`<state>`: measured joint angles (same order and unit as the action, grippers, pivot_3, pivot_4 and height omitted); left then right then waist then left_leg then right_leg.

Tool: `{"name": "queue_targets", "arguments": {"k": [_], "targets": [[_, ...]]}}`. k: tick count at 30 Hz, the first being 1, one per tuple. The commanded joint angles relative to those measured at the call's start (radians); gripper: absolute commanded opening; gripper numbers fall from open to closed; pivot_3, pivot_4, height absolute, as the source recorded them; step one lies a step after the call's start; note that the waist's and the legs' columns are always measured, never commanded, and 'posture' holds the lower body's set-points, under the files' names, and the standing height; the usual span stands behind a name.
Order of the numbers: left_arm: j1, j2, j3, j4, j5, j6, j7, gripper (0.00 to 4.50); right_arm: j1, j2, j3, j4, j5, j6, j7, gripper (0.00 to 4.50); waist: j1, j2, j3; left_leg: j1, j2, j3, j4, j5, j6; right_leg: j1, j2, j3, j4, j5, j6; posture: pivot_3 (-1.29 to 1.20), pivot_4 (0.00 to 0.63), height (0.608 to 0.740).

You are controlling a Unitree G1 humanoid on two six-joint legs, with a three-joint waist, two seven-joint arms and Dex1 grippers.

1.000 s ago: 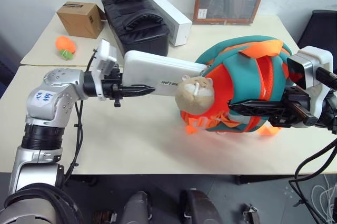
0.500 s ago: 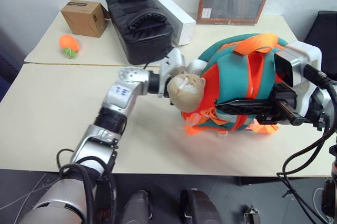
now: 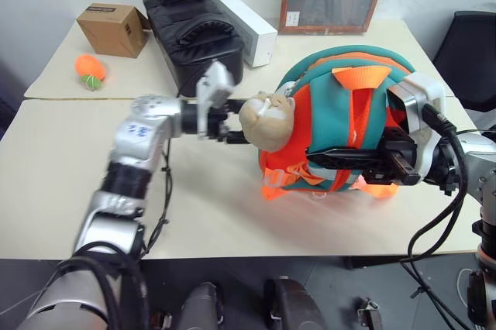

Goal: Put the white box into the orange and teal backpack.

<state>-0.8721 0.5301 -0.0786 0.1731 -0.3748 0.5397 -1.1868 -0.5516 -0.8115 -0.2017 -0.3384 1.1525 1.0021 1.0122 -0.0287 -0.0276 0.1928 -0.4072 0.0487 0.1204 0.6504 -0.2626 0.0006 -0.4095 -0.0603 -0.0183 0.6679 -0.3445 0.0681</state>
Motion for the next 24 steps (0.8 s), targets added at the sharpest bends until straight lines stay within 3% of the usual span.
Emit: {"name": "queue_targets", "arguments": {"k": [1,6,12,24], "targets": [[-0.020,-0.026,0.004,-0.054,-0.015,0.020,0.045,3.77,-0.015,0.016,-0.009,0.005,-0.002,-0.031,0.004,0.00,0.015,0.000,0.000,0.000,-0.001,-0.001,0.001,0.000,0.001,0.001,-0.001,-0.001,0.000,0.000,0.000,0.00,0.150,0.740],[-0.038,-0.031,0.033,-0.048,-0.021,0.013,0.083,3.77,-0.017,0.020,0.010,0.014,-0.041,-0.053,0.011,0.00,0.025,0.000,0.000,0.000,-0.002,-0.001,0.003,-0.002,0.005,0.004,-0.002,0.000,-0.004,0.001,0.002,0.00,0.150,0.740],[-0.096,0.008,0.106,0.095,-0.031,-0.032,0.080,3.77,0.017,-0.002,-0.013,-0.003,-0.032,-0.050,0.016,0.00,0.021,0.000,0.000,0.000,-0.001,0.000,0.000,0.000,0.002,0.001,0.000,-0.001,-0.003,0.001,0.002,0.00,0.150,0.740],[-0.166,0.017,0.098,0.347,0.003,-0.144,-0.014,0.17,0.152,-0.151,-0.187,0.007,0.046,-0.010,0.076,0.00,0.027,0.000,0.000,-0.002,-0.002,0.000,0.002,-0.002,0.004,0.002,-0.001,-0.001,-0.005,0.001,0.002,0.00,0.150,0.740]]}}
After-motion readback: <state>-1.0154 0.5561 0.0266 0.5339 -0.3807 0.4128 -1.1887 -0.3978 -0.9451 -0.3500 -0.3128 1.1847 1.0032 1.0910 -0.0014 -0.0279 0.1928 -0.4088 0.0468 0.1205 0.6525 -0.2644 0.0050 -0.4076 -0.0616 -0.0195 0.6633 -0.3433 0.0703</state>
